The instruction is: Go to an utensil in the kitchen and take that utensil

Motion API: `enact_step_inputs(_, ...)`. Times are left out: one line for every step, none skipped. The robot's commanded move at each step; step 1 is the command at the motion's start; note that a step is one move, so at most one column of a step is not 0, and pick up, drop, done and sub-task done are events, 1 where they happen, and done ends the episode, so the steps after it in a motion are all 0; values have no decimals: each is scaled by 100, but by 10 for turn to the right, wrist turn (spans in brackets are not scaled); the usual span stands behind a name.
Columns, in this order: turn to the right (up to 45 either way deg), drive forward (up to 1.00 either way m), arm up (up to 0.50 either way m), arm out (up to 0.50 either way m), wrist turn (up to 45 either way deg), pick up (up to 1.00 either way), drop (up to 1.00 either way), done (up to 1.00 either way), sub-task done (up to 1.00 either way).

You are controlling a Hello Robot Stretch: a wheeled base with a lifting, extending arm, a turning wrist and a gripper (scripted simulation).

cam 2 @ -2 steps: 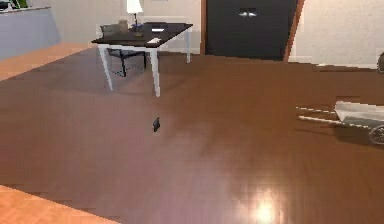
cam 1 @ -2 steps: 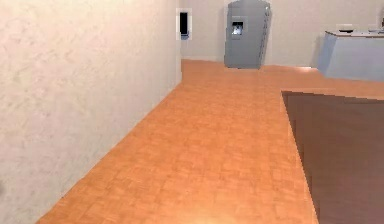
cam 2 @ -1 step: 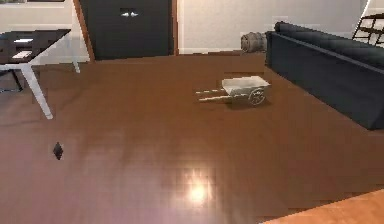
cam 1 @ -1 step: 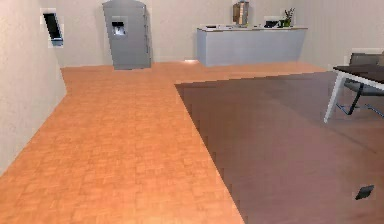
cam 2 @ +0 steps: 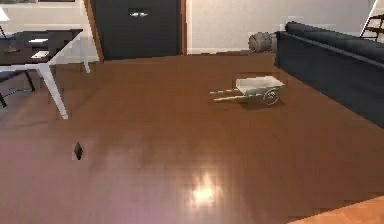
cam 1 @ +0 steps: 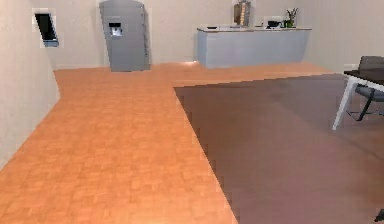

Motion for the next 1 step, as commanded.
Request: enact_step_inputs(0,100,0,0,0,0,0,0,0)
